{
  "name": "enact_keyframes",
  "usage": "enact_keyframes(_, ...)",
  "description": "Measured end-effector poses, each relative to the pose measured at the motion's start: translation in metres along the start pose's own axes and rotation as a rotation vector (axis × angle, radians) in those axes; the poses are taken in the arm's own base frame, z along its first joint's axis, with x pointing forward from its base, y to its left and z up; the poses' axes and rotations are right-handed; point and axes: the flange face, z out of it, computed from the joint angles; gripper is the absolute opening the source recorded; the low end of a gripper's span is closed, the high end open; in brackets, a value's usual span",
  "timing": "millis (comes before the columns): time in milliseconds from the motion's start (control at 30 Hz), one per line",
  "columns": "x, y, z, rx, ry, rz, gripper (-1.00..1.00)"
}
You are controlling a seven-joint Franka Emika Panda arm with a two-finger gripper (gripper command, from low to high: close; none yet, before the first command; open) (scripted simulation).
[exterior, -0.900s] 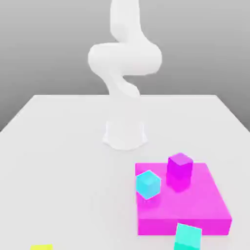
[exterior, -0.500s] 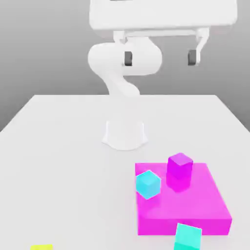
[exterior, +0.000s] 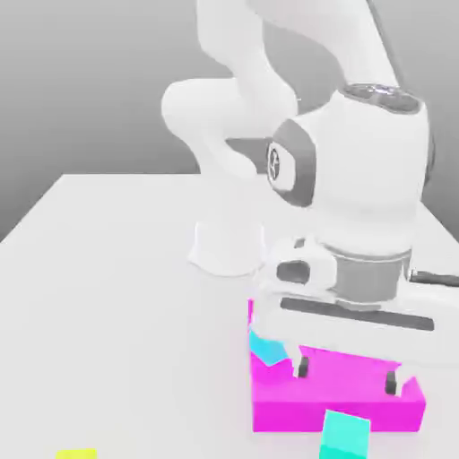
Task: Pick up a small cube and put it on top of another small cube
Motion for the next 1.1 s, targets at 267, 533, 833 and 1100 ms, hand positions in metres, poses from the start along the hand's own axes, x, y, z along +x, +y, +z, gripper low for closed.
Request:
enact_keyframes(267, -0.009, 0.005, 0.083, -0.028, -0.018, 0.013, -1.0)
enact_keyframes(533, -0.009, 0.003, 0.049, -0.027, -0.018, 0.014, -1.0)
enact_keyframes(833, 0.178, 0.05, -0.001, -0.034, -0.012, 0.235, -1.0)
enact_keyframes(1100, 0.291, 0.112, 0.037, -0.03, -0.013, 0.378, 1.0)
